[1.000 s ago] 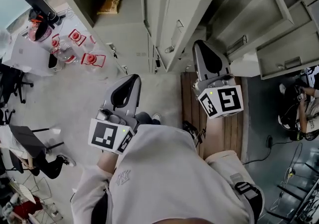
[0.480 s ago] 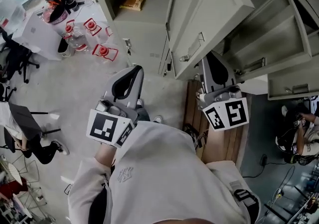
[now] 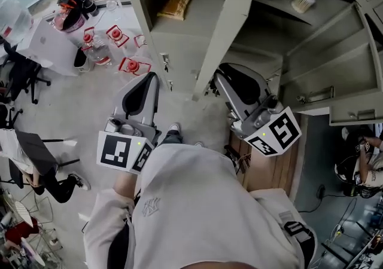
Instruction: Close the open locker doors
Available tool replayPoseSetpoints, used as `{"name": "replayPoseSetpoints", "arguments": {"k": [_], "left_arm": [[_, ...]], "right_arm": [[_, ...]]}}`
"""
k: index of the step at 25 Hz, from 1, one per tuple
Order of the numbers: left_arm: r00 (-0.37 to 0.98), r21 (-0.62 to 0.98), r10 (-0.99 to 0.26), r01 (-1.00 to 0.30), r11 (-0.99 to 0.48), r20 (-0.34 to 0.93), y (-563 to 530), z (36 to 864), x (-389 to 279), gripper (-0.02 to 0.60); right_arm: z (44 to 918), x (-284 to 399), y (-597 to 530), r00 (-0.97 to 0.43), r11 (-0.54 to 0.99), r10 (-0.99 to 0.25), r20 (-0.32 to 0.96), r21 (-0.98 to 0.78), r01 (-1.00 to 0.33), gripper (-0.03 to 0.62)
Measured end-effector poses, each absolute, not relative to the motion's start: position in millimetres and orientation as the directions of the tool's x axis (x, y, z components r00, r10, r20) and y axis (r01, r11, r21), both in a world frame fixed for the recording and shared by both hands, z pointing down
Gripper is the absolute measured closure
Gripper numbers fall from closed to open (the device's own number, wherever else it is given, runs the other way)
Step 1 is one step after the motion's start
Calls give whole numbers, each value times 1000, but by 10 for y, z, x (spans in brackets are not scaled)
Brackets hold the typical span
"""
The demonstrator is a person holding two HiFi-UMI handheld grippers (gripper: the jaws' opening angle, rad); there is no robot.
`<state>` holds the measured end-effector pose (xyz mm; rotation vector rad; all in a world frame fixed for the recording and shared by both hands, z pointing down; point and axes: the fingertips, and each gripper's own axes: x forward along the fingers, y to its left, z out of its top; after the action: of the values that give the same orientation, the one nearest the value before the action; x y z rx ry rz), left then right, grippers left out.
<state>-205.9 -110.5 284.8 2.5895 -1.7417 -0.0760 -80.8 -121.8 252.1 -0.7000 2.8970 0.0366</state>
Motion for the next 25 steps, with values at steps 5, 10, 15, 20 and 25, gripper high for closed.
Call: {"name": "replayPoseSetpoints", "arguments": {"k": [5, 10, 15, 20, 25], "left_arm": [[344, 32, -938, -938, -345, -37, -1245, 2849, -2443, 574], [334, 33, -942, -942, -335, -38, -1334, 2818, -2727, 574], [337, 39, -941, -941, -338, -29, -1457, 2854, -2924, 574], [332, 34, -943, -942, -333, -35, -1593, 2861, -3103, 574], [340, 40, -939, -939, -342, -48, -1708, 2850, -3194, 574]], "right_arm": [[2589, -1265, -1313, -923, 934, -355, -149, -19, -356, 518], [2610, -1648, -1444, -933, 941, -337, -124, -15, -338, 508], [2641, -1898, -1645, -931, 937, -347, -112, -5, -349, 505], [2667, -2117, -1867, -927, 932, -361, -106, 3, -363, 505], [2647, -2321, -2045, -921, 921, -382, -82, 49, -386, 505]]}}
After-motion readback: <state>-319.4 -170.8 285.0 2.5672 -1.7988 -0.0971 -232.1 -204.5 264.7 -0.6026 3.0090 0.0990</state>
